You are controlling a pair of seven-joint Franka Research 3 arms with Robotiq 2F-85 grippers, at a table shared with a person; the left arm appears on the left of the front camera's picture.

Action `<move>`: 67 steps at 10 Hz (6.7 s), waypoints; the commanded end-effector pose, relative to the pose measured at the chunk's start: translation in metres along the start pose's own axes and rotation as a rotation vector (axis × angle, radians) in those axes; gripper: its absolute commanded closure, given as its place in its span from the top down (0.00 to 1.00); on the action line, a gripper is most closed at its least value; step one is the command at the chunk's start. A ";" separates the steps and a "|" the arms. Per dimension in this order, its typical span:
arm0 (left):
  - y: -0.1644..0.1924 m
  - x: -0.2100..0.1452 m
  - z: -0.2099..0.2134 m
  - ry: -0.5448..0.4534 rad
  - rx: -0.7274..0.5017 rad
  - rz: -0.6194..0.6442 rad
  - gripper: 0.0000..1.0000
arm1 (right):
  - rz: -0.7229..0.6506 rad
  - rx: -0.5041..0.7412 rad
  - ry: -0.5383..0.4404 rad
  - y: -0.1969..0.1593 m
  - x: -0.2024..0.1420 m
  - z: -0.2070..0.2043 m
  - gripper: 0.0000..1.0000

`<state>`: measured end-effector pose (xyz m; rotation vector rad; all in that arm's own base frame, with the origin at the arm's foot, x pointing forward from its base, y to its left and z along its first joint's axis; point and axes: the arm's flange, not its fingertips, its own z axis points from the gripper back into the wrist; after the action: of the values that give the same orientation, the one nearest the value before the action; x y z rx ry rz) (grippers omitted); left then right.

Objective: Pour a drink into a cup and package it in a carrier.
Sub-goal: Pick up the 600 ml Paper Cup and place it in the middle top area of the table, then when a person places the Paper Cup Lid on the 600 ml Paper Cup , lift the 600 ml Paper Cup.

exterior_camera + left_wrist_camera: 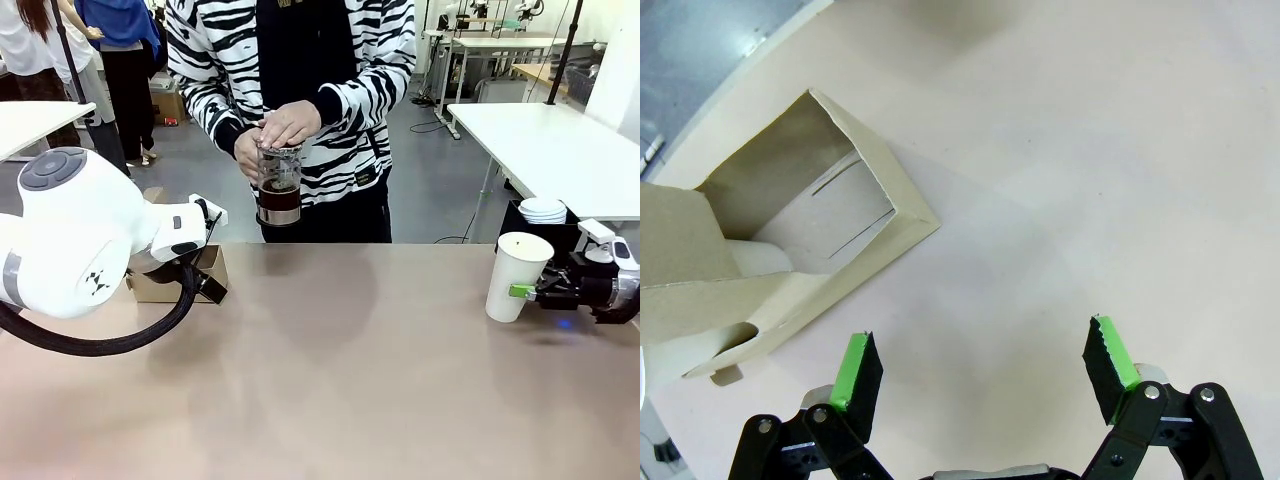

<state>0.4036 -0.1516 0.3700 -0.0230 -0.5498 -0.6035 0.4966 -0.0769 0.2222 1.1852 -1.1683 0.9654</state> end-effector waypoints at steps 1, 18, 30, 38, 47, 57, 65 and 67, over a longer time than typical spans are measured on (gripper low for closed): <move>0.000 0.000 0.000 -0.001 -0.002 0.000 1.00 | -0.002 0.002 -0.012 -0.006 0.002 -0.005 0.97; 0.000 0.000 0.000 -0.001 -0.002 0.000 1.00 | 0.060 -0.332 -0.092 -0.044 0.058 -0.218 0.81; 0.000 0.000 0.000 -0.001 -0.002 0.000 1.00 | 0.054 -0.328 -0.096 -0.066 0.037 -0.211 0.81; 0.000 0.000 0.000 -0.001 -0.002 0.000 1.00 | 0.054 -0.328 -0.096 -0.066 0.037 -0.211 0.81; 0.000 0.000 0.000 -0.001 -0.002 0.000 1.00 | 0.054 -0.328 -0.096 -0.066 0.037 -0.211 0.81; 0.000 0.000 0.000 -0.001 -0.002 0.000 1.00 | 0.054 -0.328 -0.096 -0.066 0.037 -0.211 0.81; 0.000 0.000 0.000 -0.001 -0.002 0.000 1.00 | 0.054 -0.328 -0.096 -0.066 0.037 -0.211 0.81; 0.000 0.000 0.000 -0.001 -0.002 0.000 1.00 | 0.054 -0.328 -0.096 -0.066 0.037 -0.211 0.81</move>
<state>0.4036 -0.1516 0.3698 -0.0225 -0.5495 -0.6035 0.5980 0.1187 0.2468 0.9515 -1.3714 0.7371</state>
